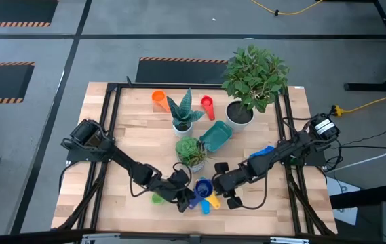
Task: Nest measuring cups in basket
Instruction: Adjust the stacked measuring cups
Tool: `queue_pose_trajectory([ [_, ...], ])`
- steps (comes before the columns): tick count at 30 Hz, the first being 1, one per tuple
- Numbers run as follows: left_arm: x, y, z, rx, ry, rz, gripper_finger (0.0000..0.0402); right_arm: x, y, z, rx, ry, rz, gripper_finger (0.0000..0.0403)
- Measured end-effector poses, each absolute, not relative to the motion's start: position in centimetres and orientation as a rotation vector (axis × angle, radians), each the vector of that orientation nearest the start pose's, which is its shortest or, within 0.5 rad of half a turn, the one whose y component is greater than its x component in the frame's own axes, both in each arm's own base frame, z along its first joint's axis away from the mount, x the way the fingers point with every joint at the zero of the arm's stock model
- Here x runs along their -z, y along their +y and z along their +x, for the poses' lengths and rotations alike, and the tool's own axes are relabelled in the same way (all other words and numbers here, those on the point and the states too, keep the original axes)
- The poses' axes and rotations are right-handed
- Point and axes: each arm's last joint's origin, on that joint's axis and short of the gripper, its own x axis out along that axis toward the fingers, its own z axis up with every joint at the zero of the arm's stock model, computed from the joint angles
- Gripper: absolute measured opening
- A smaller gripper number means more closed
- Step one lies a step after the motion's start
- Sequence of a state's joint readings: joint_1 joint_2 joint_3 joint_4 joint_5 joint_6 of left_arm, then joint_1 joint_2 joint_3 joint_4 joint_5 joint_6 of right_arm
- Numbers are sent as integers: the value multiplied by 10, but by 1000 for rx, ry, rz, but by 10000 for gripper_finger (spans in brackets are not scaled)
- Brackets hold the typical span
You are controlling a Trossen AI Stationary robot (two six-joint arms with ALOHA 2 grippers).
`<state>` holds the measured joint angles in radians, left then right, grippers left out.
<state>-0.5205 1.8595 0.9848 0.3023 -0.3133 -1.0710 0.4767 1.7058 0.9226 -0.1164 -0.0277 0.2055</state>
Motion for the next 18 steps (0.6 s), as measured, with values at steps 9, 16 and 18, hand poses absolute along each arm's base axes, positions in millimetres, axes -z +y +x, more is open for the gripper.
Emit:
queue_pose_trajectory([
  [9,-158,-181,335,-63,570,-885,87,-164,155,299,-388,855,8,94],
  [16,-160,-182,336,-35,559,-903,87,-164,156,300,-388,849,9,94],
  [18,-160,-183,335,-12,578,-908,87,-164,156,300,-388,851,9,94],
])
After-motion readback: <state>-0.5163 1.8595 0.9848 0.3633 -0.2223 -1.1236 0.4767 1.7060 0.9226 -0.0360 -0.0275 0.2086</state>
